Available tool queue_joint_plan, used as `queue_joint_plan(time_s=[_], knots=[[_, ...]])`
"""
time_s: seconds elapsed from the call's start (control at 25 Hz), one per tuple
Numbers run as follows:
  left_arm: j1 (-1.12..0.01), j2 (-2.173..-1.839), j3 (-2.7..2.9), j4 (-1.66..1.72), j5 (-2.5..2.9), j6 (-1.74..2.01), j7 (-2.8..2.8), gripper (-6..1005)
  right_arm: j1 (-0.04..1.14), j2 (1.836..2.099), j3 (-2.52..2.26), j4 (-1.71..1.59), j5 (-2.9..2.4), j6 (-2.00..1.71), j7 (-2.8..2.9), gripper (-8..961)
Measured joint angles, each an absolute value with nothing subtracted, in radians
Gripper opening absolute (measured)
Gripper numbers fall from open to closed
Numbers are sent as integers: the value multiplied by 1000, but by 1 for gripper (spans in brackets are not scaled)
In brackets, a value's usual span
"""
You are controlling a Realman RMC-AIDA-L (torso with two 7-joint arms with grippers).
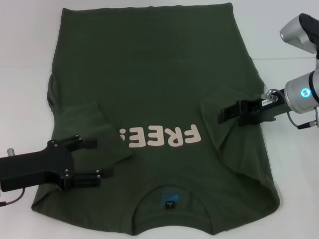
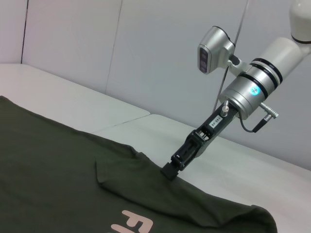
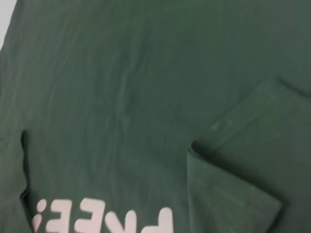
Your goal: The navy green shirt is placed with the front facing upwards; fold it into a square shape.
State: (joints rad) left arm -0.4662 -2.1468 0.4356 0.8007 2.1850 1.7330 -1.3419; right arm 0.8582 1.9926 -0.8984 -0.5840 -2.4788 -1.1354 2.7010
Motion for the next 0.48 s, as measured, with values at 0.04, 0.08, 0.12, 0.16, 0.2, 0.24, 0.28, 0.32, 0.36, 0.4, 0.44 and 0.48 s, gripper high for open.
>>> queue_joint_plan(time_s=[0.04, 0.08, 0.12, 0.16, 0.2, 0.24, 0.28, 0.32, 0.36, 0.4, 0.44, 0.48], knots=[[-466, -2147, 436, 801, 2185, 1733, -1342, 948, 858, 1991, -899, -584, -2480, -1129, 2701, 678], [-466, -2147, 436, 801, 2185, 1732, -1342, 948, 857, 1990, -900, -584, -2483, -1124, 2701, 678], [-466, -2147, 436, 801, 2185, 1732, -1342, 948, 857, 1989, -901, -584, -2489, -1118, 2703, 678], [-467, -2147, 436, 801, 2184, 1732, -1342, 948, 857, 1989, -901, -584, -2499, -1110, 2706, 678], [-467, -2147, 436, 801, 2184, 1732, -1342, 948, 858, 1989, -901, -584, -2511, -1101, 2709, 678], [-467, -2147, 436, 801, 2184, 1731, -1342, 948, 861, 1990, -902, -583, -2527, -1086, 2713, 678], [-468, -2147, 436, 801, 2184, 1731, -1342, 948, 861, 1990, -902, -583, -2527, -1086, 2713, 678], [-468, -2147, 436, 801, 2184, 1729, -1342, 948, 862, 1992, -902, -581, -2532, -1077, 2713, 678], [-468, -2147, 436, 801, 2184, 1728, -1342, 948, 862, 1994, -902, -580, -2533, -1072, 2714, 679], [-468, -2147, 436, 801, 2184, 1725, -1342, 948, 862, 1995, -902, -580, -2533, -1065, 2714, 679], [-468, -2148, 436, 801, 2184, 1724, -1342, 948, 862, 1996, -903, -580, -2534, -1060, 2714, 679], [-469, -2148, 436, 801, 2185, 1722, -1342, 948, 862, 1997, -903, -582, -2534, -1053, 2714, 679]])
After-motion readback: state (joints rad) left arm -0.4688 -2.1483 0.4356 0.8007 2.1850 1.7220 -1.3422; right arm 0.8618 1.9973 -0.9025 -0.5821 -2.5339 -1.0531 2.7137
